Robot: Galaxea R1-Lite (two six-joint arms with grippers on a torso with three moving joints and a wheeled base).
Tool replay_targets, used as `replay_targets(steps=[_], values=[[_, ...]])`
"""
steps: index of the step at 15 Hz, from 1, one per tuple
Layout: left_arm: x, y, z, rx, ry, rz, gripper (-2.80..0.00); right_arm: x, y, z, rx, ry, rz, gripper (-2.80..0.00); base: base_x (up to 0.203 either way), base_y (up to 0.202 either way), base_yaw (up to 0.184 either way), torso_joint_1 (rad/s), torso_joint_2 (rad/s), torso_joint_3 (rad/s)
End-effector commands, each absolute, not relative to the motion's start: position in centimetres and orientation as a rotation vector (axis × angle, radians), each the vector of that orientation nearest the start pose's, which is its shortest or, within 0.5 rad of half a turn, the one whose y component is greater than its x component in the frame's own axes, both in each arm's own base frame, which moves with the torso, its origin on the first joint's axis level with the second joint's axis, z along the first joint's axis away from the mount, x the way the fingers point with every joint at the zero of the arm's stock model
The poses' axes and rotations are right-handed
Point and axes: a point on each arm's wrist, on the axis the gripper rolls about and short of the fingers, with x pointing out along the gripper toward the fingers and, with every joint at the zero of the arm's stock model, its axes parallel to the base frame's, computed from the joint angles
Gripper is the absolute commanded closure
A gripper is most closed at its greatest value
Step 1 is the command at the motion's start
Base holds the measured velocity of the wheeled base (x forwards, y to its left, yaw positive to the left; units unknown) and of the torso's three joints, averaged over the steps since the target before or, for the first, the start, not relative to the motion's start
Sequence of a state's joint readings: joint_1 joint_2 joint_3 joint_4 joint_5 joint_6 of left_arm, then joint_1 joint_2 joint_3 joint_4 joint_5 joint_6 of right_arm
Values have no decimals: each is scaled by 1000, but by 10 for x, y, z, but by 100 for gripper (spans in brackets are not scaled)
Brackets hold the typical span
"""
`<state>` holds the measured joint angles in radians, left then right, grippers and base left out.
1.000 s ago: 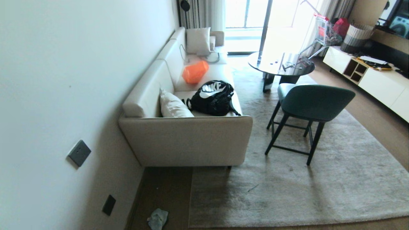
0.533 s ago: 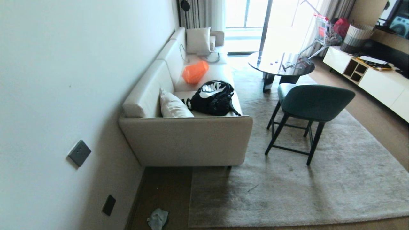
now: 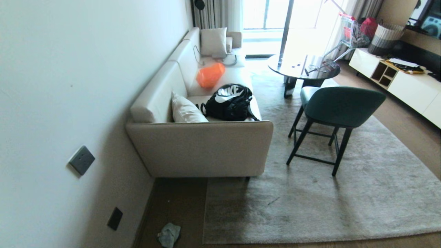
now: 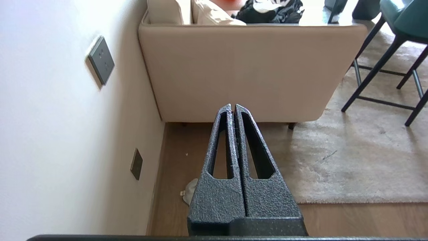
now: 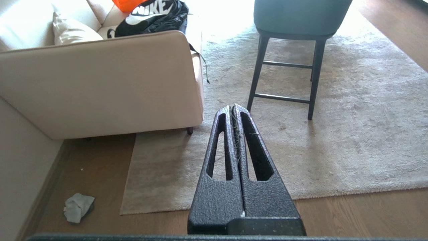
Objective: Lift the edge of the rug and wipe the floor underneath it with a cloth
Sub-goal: Pick up the rag
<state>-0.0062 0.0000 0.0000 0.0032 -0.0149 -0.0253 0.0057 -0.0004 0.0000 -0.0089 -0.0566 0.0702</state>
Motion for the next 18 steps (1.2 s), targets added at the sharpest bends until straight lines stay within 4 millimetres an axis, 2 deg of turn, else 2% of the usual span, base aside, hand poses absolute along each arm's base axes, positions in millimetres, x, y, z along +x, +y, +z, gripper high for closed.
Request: replay_targets(steps=[1, 6, 18], values=[[-23, 0, 75, -26, 3, -21, 0, -23, -1, 76, 71, -11, -50, 0, 0, 0, 0, -141, 350, 216], [-23, 0, 75, -26, 3, -21, 0, -23, -1, 76, 71, -11, -50, 0, 0, 0, 0, -143, 390, 237], [-23, 0, 75, -26, 3, -21, 0, -23, -1, 76, 72, -8, -50, 0, 0, 0, 0, -162, 528, 359]])
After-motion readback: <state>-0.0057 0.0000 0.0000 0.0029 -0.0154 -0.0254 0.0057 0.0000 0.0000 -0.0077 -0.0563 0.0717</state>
